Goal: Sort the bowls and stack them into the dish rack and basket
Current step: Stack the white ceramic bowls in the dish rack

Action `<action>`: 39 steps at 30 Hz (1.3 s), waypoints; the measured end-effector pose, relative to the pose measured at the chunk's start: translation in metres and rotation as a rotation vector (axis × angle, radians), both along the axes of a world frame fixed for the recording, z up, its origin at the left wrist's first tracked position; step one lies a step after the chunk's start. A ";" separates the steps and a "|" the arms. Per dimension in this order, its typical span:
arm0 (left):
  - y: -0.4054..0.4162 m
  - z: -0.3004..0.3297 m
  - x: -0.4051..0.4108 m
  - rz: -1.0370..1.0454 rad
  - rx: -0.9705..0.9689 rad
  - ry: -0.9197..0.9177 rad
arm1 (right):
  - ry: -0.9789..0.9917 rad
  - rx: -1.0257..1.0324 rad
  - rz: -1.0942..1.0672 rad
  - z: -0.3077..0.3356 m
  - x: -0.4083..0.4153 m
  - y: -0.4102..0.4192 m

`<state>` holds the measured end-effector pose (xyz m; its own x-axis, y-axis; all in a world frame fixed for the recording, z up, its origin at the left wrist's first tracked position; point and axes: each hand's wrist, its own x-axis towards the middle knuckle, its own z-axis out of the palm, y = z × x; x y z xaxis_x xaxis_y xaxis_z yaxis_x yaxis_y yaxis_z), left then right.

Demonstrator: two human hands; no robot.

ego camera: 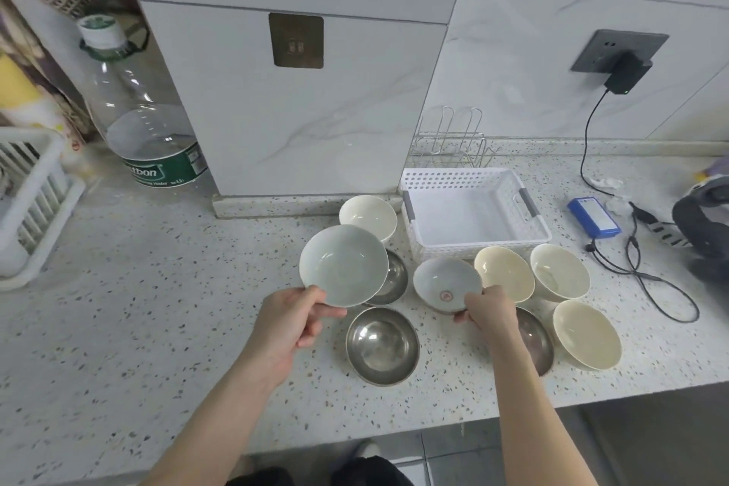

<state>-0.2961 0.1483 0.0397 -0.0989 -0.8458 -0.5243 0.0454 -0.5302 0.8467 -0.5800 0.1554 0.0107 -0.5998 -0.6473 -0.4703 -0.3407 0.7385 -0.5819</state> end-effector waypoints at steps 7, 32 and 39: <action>-0.014 0.012 0.079 -0.076 -0.009 -0.007 | 0.134 -0.145 -0.224 0.036 0.058 0.018; -0.019 0.039 0.286 0.304 -0.095 0.077 | -0.364 -0.327 0.148 0.071 0.295 -0.029; -0.030 0.049 0.354 0.438 -0.144 0.090 | -0.385 -0.322 0.293 0.077 0.364 -0.051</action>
<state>0.0575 0.1187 0.0883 0.2443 -0.8813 -0.4046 0.3155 -0.3223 0.8925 -0.2161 0.1041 0.0878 -0.1991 -0.9070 -0.3712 -0.2232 0.4108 -0.8840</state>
